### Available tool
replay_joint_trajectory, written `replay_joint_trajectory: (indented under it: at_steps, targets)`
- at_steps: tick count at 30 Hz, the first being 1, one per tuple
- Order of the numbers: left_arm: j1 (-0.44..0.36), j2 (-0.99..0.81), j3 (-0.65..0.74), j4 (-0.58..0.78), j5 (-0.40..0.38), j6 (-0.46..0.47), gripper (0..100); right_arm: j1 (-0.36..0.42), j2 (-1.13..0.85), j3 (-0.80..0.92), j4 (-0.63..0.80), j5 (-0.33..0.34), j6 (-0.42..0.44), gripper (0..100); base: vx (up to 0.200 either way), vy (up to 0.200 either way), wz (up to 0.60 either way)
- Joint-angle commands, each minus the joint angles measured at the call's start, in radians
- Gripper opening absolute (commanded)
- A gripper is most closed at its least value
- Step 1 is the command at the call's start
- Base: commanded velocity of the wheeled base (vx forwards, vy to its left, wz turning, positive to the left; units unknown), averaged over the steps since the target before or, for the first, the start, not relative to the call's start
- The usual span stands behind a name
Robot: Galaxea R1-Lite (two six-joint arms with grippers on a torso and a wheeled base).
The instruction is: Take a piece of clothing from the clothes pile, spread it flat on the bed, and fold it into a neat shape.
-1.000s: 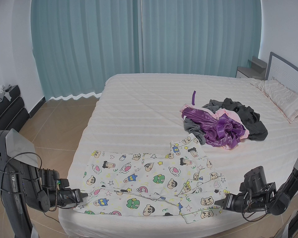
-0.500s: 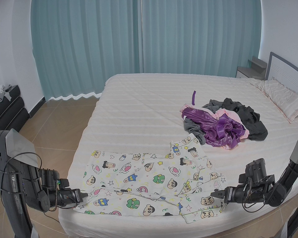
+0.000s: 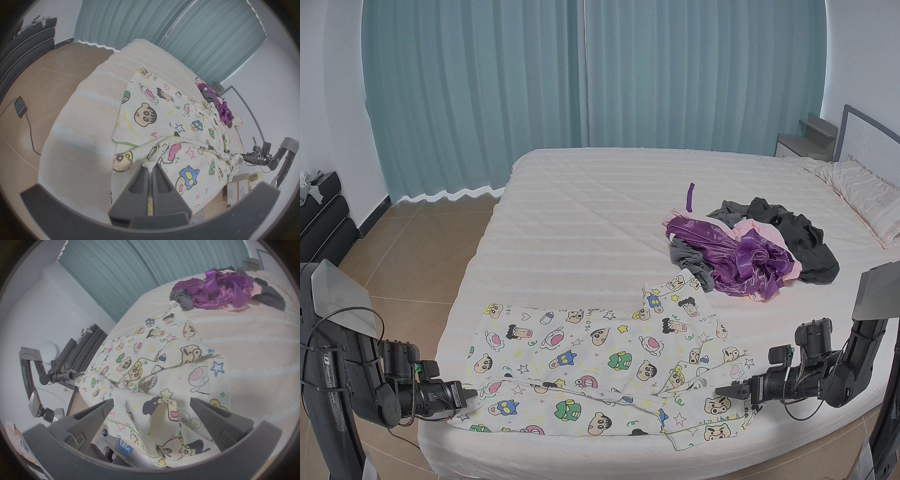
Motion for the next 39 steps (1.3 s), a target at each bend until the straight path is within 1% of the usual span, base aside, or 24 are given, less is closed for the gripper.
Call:
replay_joint_trajectory:
  at_steps: [1,4,11,12,19,22,24,25,26,27,28,29,36,39]
  targets:
    - [0.0,0.002,0.0,0.0,0.0,-0.001,0,-0.053,0.086,0.013,-0.045,0.077,-0.043,100,0.0,0.0,0.0]
    - [0.0,0.002,0.0,0.0,0.0,-0.001,0,-0.068,0.086,0.034,-0.077,0.142,-0.063,100,0.0,0.0,0.0]
    - [0.0,0.002,0.0,0.0,0.0,-0.001,0,-0.06,0.164,0.028,-0.124,0.152,-0.104,100,0.0,0.0,0.0]
    - [0.0,0.002,0.0,0.0,0.0,-0.001,0,-0.06,0.173,0.028,-0.132,0.152,-0.106,0,0.0,0.0,0.0]
    - [0.0,0.002,-0.001,0.0,0.0,-0.001,0,-0.071,0.202,0.023,-0.198,0.158,-0.099,0,0.0,0.0,0.0]
    - [0.0,0.002,0.0,0.0,0.005,-0.001,0,-0.08,0.201,0.023,-0.224,0.159,-0.084,0,0.0,0.0,0.0]
    - [0.002,0.002,0.002,0.0,0.008,-0.001,0,-0.082,0.199,0.02,-0.261,0.159,-0.049,0,0.0,0.0,0.0]
    - [0.0,0.002,0.002,0.0,0.008,-0.001,0,-0.082,0.199,0.02,-0.264,0.159,-0.044,0,0.0,0.0,0.0]
    - [0.002,0.002,0.004,0.0,0.011,-0.001,0,-0.082,0.199,0.02,-0.313,0.158,-0.004,0,0.0,0.0,0.0]
    - [0.002,0.002,0.004,0.0,0.011,-0.001,0,-0.082,0.199,0.02,-0.313,0.158,-0.004,0,0.0,0.0,0.0]
    - [0.003,0.0,0.007,0.0,0.012,-0.001,0,-0.077,0.204,0.022,-0.362,0.149,0.034,0,0.0,0.0,0.0]
    - [0.003,0.0,0.01,0.0,0.012,-0.001,0,-0.076,0.207,0.023,-0.382,0.146,0.048,0,0.0,0.0,0.0]
    - [0.01,-0.001,0.016,0.0,0.016,-0.005,0,-0.076,0.239,0.014,-0.402,0.142,0.057,0,0.0,0.0,0.0]
    - [0.01,-0.005,0.011,-0.002,0.031,-0.053,0,-0.074,0.259,0.0,-0.417,0.129,0.063,0,0.0,0.0,0.0]
